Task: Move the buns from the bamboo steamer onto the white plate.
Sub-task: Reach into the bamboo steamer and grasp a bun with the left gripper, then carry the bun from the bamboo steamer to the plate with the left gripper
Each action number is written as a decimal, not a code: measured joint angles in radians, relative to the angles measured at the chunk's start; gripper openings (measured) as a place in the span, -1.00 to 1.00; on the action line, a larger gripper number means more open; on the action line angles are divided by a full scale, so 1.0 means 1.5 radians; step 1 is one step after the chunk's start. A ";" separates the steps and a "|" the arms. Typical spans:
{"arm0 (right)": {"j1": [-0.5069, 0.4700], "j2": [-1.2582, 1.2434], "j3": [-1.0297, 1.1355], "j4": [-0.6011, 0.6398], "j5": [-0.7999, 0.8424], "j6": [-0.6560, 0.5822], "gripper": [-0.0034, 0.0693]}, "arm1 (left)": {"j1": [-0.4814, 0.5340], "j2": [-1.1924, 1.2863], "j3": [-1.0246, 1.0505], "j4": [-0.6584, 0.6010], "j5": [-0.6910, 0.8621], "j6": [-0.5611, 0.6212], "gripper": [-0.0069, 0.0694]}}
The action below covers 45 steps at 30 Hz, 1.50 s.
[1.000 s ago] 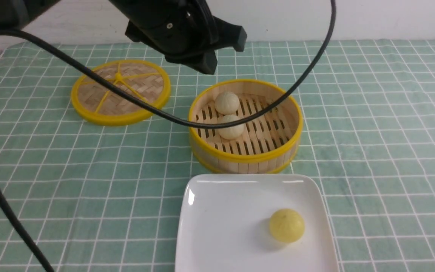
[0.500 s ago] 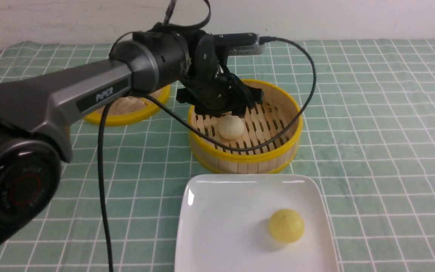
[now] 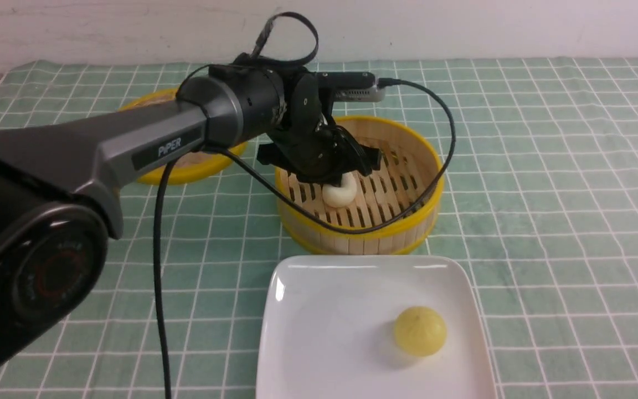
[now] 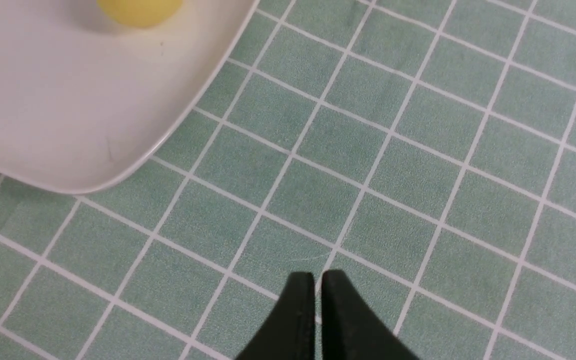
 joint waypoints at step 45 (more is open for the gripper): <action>0.000 0.000 0.000 0.000 0.000 0.000 -0.65 | -0.145 -0.200 0.332 -0.022 0.008 -0.072 0.30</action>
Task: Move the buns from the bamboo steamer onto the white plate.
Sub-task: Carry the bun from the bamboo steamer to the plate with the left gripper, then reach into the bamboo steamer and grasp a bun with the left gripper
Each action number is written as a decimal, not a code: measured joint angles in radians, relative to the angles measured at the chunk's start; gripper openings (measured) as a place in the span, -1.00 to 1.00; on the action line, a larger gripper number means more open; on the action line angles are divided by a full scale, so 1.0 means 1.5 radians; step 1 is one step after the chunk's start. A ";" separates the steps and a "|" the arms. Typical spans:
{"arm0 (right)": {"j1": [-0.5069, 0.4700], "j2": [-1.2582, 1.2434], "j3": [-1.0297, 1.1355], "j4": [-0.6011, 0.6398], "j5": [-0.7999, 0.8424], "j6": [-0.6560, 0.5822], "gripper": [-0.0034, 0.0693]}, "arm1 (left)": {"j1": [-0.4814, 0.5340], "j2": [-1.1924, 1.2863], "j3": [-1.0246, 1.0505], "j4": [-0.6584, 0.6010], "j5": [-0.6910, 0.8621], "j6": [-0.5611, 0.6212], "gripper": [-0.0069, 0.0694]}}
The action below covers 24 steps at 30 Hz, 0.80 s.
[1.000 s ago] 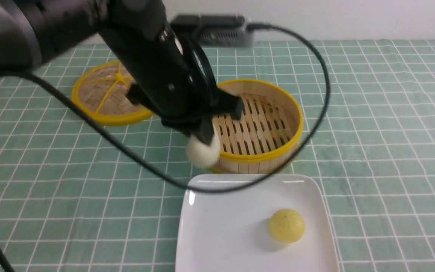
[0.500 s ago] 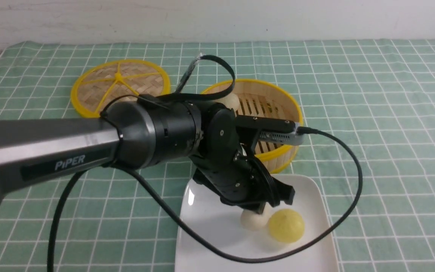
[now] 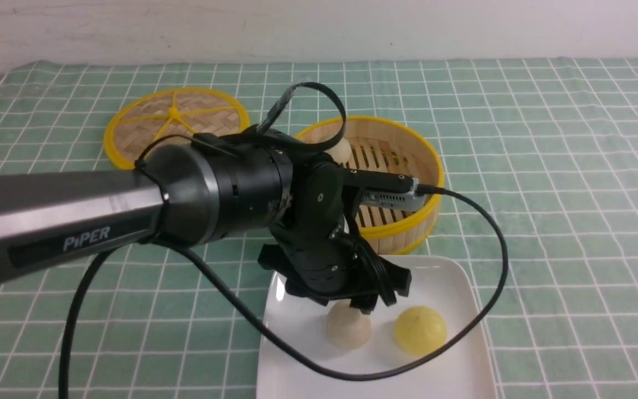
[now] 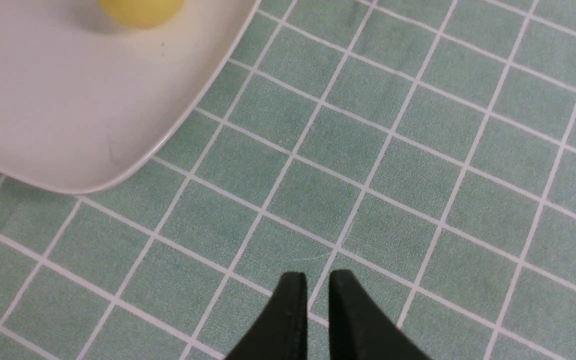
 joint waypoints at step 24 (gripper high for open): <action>0.000 0.000 0.000 -0.002 0.000 0.000 -0.59 | 0.172 0.155 -0.475 -0.029 0.162 -0.008 -0.81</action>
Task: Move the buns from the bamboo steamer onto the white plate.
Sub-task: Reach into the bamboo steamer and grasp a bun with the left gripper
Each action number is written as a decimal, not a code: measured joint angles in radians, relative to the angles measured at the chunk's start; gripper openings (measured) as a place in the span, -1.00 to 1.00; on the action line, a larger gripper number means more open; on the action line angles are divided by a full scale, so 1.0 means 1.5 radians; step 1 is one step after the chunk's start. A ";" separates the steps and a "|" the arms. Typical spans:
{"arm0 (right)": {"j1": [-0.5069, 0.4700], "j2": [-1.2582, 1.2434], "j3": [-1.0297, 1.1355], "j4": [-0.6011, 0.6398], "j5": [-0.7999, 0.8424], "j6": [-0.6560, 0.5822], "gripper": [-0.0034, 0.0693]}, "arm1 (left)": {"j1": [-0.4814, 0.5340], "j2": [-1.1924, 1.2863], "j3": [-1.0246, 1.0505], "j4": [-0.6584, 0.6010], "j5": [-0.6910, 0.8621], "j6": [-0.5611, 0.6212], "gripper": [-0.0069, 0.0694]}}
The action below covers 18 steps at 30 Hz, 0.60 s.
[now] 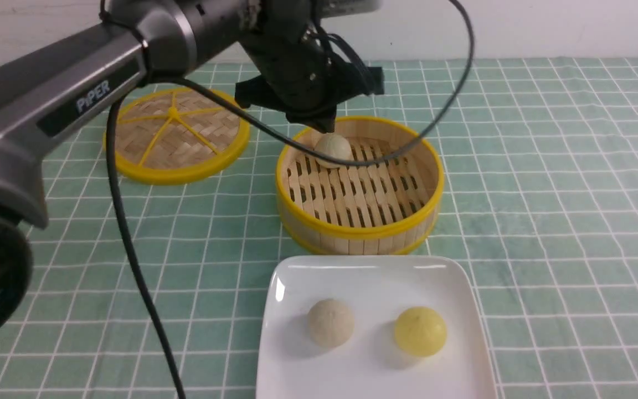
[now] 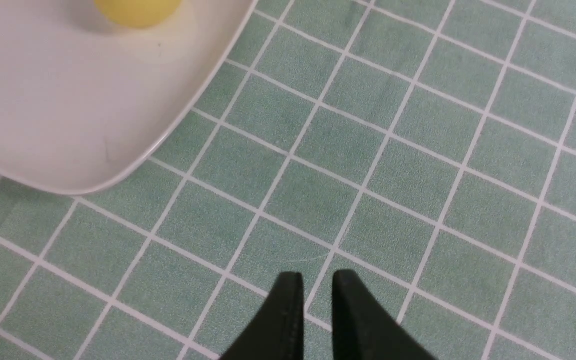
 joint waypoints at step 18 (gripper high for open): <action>0.000 0.000 0.000 0.000 0.000 0.000 -0.54 | 0.038 0.163 -0.107 -0.023 -0.097 0.070 0.25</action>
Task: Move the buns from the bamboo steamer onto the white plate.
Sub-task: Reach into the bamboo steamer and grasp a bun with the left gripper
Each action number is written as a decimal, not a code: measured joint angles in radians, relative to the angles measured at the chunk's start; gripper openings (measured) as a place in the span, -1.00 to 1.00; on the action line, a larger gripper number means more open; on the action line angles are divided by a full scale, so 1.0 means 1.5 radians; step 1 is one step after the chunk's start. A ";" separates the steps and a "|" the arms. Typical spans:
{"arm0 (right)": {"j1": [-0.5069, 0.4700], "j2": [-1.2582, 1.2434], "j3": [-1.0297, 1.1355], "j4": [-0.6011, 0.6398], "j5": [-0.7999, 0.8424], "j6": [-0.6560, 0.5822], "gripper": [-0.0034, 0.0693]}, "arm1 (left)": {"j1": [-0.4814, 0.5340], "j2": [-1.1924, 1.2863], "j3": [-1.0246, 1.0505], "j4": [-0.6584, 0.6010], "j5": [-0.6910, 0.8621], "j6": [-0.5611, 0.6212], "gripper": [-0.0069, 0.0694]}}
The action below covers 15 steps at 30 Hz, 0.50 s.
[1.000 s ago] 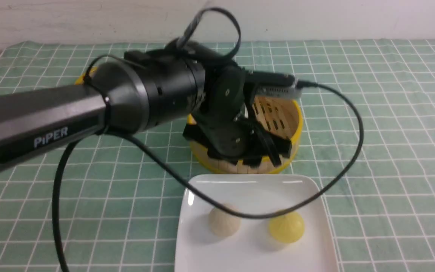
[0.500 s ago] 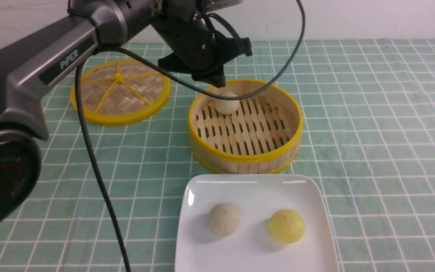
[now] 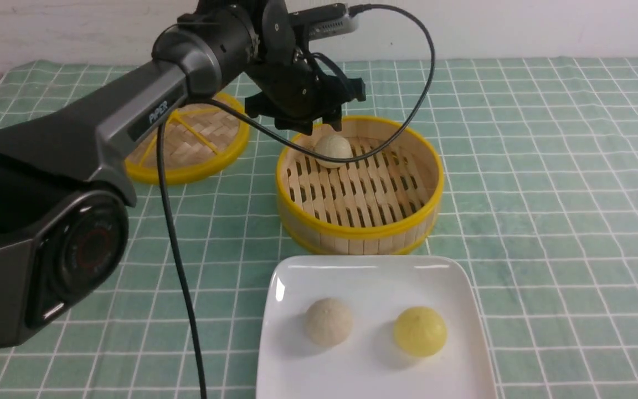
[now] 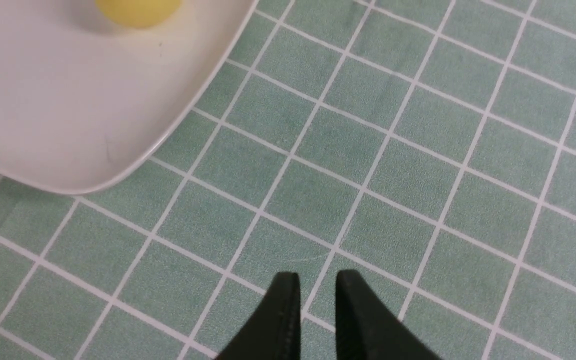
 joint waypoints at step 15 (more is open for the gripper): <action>0.000 0.000 0.000 0.000 0.000 0.000 -0.51 | 0.000 0.050 -0.001 -0.002 -0.024 0.000 -0.38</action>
